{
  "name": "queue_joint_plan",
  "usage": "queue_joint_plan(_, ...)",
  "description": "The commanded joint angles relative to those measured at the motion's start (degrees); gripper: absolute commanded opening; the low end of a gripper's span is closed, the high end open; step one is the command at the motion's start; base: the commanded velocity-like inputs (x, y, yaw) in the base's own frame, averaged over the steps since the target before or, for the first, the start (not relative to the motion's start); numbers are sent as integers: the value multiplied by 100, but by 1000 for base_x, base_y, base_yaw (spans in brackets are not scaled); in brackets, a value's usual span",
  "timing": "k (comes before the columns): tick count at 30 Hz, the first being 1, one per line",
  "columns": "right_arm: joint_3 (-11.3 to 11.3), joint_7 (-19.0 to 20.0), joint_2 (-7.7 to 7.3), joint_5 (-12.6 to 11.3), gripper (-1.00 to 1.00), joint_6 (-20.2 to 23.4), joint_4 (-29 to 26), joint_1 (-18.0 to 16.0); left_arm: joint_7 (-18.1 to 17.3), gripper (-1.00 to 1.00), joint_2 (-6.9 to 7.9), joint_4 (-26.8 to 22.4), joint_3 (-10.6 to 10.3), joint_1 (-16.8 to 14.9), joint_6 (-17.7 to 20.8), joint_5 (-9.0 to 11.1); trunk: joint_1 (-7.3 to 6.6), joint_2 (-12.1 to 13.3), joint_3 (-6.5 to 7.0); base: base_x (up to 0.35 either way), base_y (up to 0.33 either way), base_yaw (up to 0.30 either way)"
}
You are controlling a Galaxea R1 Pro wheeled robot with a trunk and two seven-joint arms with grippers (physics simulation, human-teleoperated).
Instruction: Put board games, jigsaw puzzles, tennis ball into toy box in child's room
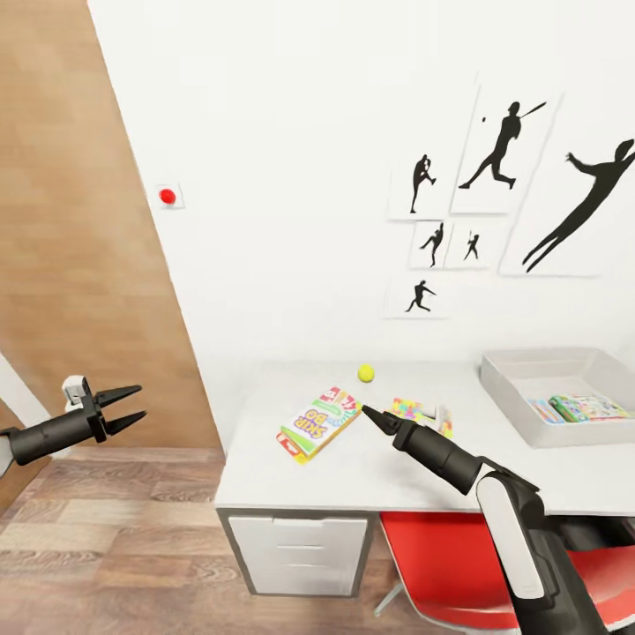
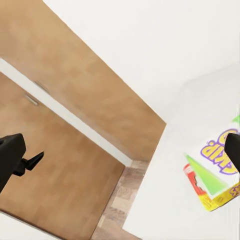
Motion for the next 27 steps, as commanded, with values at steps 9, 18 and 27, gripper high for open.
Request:
queue_joint_plan(9,-8,4,-4,-23,100,44,2,-5,-16,100,-3,4,6,-6,21,-2,5,-12,-12,71,156,17)
queue_joint_plan(18,-8,7,-12,-23,100,44,4,-5,-16,100,0,4,7,-6,21,-5,5,-12,-12,31,201,1)
queue_joint_plan(27,-8,0,-6,-23,100,-34,9,-5,-13,100,0,4,7,-6,21,-9,5,-12,-12,148,133,0)
